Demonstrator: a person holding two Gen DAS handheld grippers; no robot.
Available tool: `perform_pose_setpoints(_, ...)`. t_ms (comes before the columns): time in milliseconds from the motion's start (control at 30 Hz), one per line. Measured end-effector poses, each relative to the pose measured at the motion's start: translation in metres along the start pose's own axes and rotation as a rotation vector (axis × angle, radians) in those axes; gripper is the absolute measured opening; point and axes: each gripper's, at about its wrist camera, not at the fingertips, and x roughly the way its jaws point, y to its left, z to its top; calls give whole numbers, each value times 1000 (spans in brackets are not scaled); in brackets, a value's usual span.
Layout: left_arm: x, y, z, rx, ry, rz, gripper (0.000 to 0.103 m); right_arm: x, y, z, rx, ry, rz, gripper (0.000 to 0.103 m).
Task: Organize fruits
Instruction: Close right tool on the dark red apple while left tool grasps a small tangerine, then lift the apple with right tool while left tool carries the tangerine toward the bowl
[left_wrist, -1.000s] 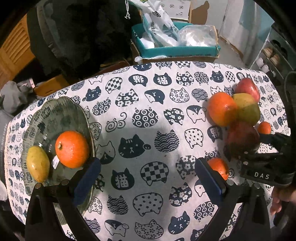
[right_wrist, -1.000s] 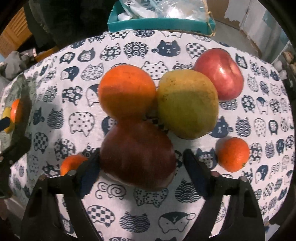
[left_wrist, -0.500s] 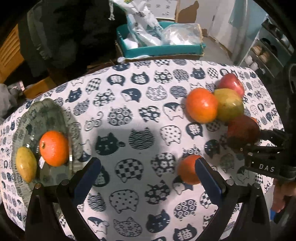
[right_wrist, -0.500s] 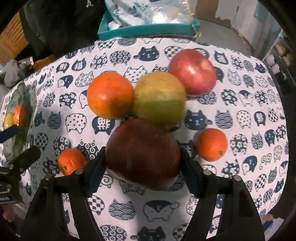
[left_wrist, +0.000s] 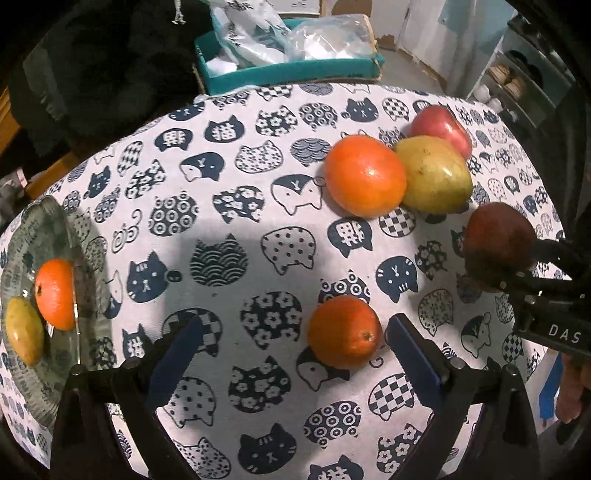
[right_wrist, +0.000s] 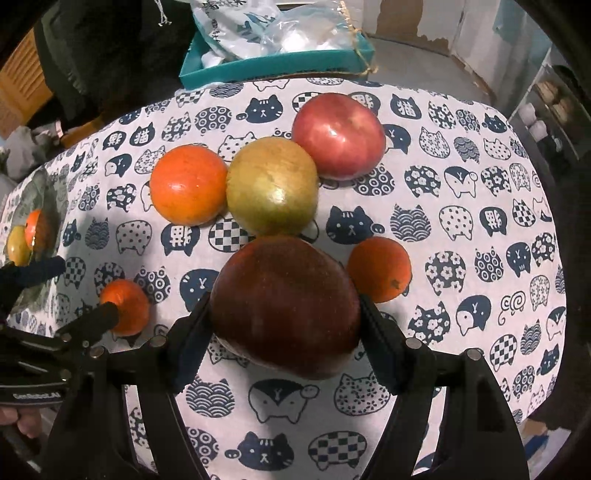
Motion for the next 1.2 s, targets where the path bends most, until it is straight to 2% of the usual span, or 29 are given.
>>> perform_pose_setpoints(100,5,-3,-1,16,20,-4,92,-2,-5,-2,4,1,2,74)
perform_pose_setpoints(233,8,-6,-2,12,34,-59,84,-2,-6,-2,8,6,6,74)
perform_pose_setpoints(400,14,-16,-1,35,51,-92,75,2,-4,-1,6,13,8,74)
perform_pose_setpoints(500,17,-21,-2,43,68,-126,65,4,-3,-1,6,16,10,74)
perform_pose_setpoints(633,19,-27,-2,55,79,-176,47,4,-4,-1,7,15,11,74)
perform_pose_setpoints(767,17,-32,-3,79,72,-158,46,3,-2,0,5,11,13,74)
perform_pose_setpoints(900,13,-26,-1,69,43,-104,45,-2,1,2,-5,-10,9,74)
perform_pose_setpoints(1200,-21,0,7,2,-67,-33,45,-20,5,7,-22,-74,1,74)
